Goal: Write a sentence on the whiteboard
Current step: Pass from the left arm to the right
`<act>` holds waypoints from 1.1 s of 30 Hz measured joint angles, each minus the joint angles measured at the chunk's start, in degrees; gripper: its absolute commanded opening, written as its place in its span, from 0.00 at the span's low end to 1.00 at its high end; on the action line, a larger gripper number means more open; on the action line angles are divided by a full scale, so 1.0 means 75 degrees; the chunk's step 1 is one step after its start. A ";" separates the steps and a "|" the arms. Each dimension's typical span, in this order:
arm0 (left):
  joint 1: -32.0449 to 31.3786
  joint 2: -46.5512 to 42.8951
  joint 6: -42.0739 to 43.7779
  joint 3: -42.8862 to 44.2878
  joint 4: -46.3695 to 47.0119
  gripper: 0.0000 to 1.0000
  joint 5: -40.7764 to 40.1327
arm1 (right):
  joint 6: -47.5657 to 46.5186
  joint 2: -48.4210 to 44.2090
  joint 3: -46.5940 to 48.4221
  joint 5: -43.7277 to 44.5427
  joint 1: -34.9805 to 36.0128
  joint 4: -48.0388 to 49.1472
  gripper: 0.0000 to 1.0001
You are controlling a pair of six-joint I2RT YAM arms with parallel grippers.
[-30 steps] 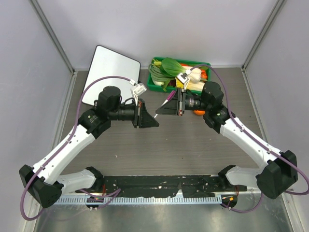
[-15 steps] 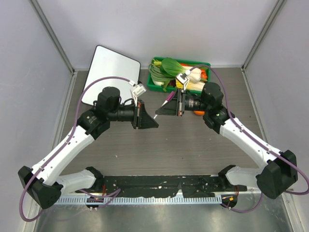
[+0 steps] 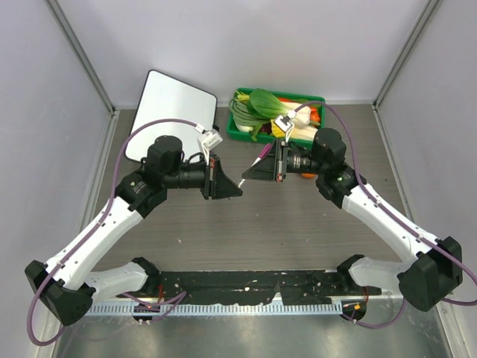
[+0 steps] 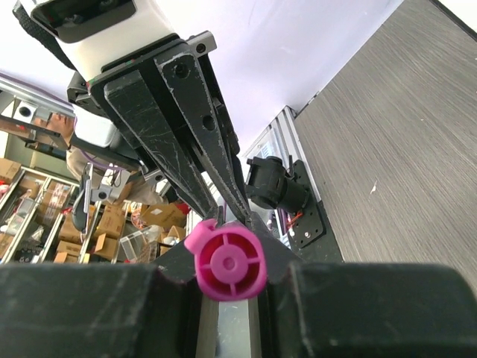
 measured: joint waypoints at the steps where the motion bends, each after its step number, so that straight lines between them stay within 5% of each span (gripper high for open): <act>1: 0.0000 -0.0017 -0.0015 -0.0015 0.0017 0.00 -0.0017 | -0.0035 -0.0015 0.0000 0.0029 0.0000 -0.0026 0.01; 4: 0.0000 -0.0029 -0.0035 -0.0073 0.0079 0.00 -0.0017 | -0.0073 -0.0029 0.0000 0.0079 0.0000 -0.0111 0.05; 8: 0.0000 -0.0029 -0.0058 -0.0119 0.0137 0.00 -0.0017 | -0.0076 -0.0029 0.0000 0.0157 0.0000 -0.0178 0.34; 14: 0.0000 -0.0029 -0.0198 -0.0131 0.0254 0.00 -0.0015 | -0.0076 -0.0082 -0.0111 0.0245 0.0012 -0.0114 0.50; 33: 0.0000 -0.0047 -0.0268 -0.0291 0.0376 0.00 0.0017 | 0.0023 -0.0262 -0.0487 0.0787 0.0603 0.0277 0.39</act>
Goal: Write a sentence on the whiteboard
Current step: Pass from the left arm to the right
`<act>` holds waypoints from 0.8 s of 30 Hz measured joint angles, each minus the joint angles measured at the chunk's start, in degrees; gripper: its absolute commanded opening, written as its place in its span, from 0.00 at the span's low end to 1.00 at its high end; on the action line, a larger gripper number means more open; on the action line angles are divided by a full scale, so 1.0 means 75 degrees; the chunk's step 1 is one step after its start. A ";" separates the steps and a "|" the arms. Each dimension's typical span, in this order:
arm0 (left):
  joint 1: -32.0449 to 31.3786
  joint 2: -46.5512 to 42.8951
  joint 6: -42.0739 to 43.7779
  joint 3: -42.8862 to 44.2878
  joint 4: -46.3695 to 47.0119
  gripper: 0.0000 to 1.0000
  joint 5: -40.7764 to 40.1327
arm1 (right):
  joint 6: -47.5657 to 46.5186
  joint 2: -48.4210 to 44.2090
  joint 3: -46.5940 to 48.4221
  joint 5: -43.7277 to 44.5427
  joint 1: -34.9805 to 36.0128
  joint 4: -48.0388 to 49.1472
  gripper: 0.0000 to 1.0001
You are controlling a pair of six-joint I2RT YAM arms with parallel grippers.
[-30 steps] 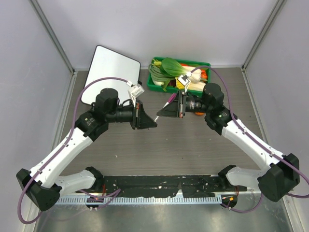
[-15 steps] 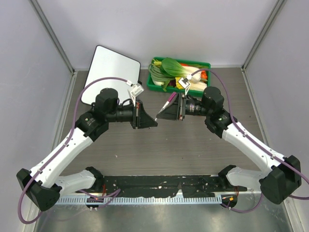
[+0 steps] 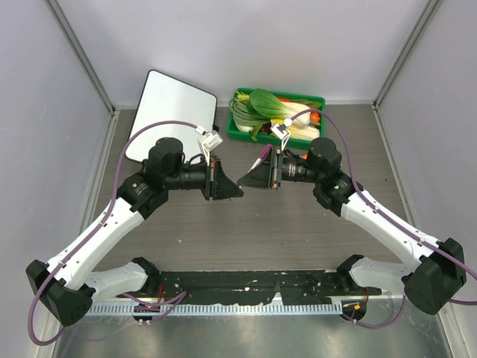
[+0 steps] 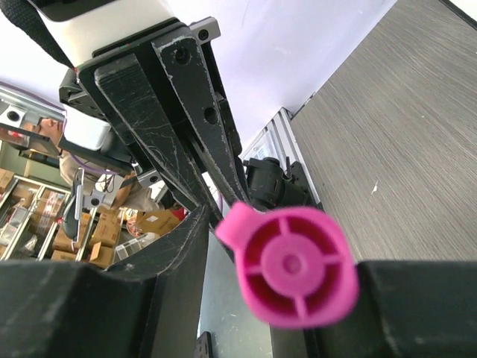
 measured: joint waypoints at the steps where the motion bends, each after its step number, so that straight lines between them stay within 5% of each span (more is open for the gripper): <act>1: 0.0000 -0.0006 0.0000 0.0000 0.0000 0.00 0.0000 | -0.0012 -0.0009 0.0000 0.0044 0.0003 -0.0029 0.38; 24: 0.0000 -0.0157 0.0000 -0.0076 0.0012 0.00 0.0012 | -0.0015 -0.0312 -0.0044 0.0344 -0.0102 -0.0221 0.31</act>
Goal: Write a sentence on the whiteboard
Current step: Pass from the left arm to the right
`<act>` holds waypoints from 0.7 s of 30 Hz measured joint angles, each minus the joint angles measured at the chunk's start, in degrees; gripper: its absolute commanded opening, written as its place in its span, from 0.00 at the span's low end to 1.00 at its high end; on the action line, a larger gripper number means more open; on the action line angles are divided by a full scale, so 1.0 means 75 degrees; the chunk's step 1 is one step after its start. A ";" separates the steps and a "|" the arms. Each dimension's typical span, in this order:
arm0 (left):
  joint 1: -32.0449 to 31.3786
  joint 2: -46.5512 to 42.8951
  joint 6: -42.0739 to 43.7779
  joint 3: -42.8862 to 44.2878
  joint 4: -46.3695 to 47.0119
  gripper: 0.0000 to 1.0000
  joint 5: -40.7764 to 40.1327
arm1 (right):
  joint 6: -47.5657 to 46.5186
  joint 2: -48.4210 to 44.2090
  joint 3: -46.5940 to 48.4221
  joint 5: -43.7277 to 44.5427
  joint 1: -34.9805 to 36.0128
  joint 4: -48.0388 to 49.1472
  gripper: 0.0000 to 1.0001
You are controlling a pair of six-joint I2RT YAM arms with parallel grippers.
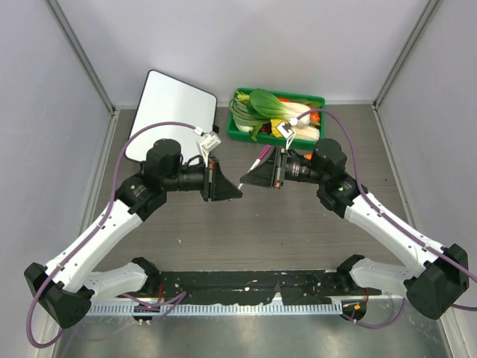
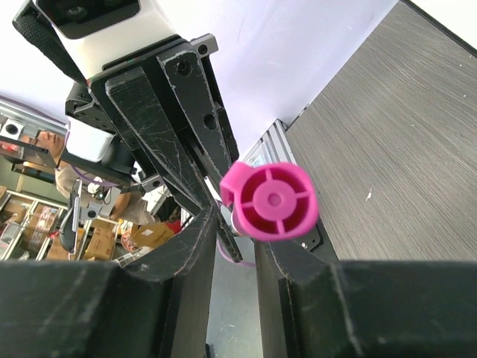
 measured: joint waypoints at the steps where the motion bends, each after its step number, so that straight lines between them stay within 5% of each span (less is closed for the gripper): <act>1: 0.0000 -0.0003 0.0000 -0.0009 0.0009 0.00 0.0003 | 0.0017 0.0006 0.0000 -0.0003 0.0000 0.0017 0.29; 6: 0.0000 -0.0020 -0.0020 -0.0052 0.0093 0.00 0.0015 | 0.0117 0.0067 -0.0012 -0.0009 -0.0009 0.0096 0.01; 10: 0.0000 -0.0052 -0.0122 -0.0070 0.0099 0.00 0.0015 | 0.0149 0.0070 -0.0029 -0.0006 -0.0012 0.0125 0.01; 14: 0.0000 -0.0052 -0.0099 -0.0082 0.0102 0.73 -0.0009 | 0.0140 0.0070 -0.0052 0.0012 -0.0012 0.0152 0.01; 17: 0.0000 -0.0102 -0.0207 -0.0146 0.0131 0.93 -0.0111 | -0.0029 0.0064 -0.0058 0.0184 -0.0012 0.0020 0.01; 21: 0.0000 -0.0478 -0.0574 -0.0664 0.0580 0.99 -0.0536 | -0.0475 -0.0052 -0.0061 0.0848 -0.0067 -0.0618 0.01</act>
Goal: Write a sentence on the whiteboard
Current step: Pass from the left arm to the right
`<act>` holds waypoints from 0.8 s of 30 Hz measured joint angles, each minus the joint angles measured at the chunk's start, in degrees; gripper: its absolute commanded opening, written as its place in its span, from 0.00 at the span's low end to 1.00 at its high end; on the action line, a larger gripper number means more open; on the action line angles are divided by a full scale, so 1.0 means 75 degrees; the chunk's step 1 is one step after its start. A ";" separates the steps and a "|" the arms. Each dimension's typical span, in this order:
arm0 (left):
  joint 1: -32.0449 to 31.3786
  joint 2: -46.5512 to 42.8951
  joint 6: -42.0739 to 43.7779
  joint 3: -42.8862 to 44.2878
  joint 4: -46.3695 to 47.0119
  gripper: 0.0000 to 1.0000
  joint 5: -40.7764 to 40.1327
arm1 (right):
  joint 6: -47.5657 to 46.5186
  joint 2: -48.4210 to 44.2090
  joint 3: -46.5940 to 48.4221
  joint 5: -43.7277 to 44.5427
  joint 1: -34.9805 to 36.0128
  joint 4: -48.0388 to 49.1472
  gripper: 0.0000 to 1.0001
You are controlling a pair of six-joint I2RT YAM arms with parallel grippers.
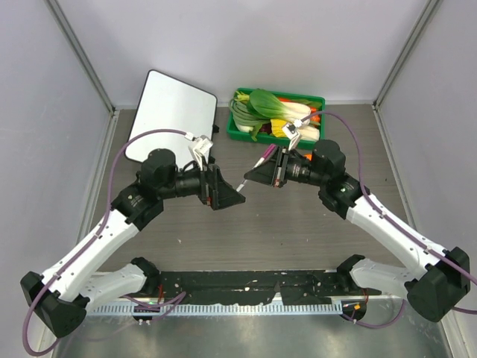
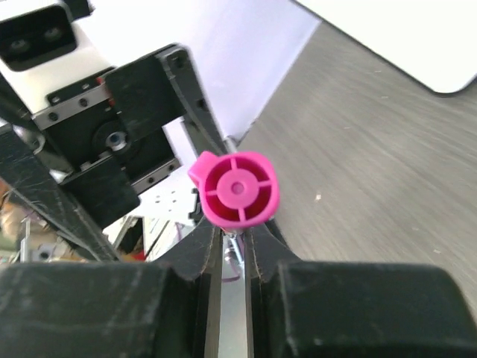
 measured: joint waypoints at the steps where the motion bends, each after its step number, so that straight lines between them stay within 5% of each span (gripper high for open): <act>1: 0.0000 -0.0111 -0.0090 -0.0154 0.0114 0.99 -0.0166 | -0.0114 -0.0050 -0.0009 0.0216 -0.0061 -0.0195 0.01; 13: 0.0169 0.0836 -0.0807 -0.0356 -0.0099 1.00 -0.3570 | -0.0434 -0.0434 -0.0930 0.0860 -0.2060 -0.1276 0.01; 24: 0.0697 0.4016 -0.1600 0.0793 -0.0493 1.00 -0.5616 | -0.1052 -0.0452 -0.1139 0.0781 -0.2498 -0.1749 0.01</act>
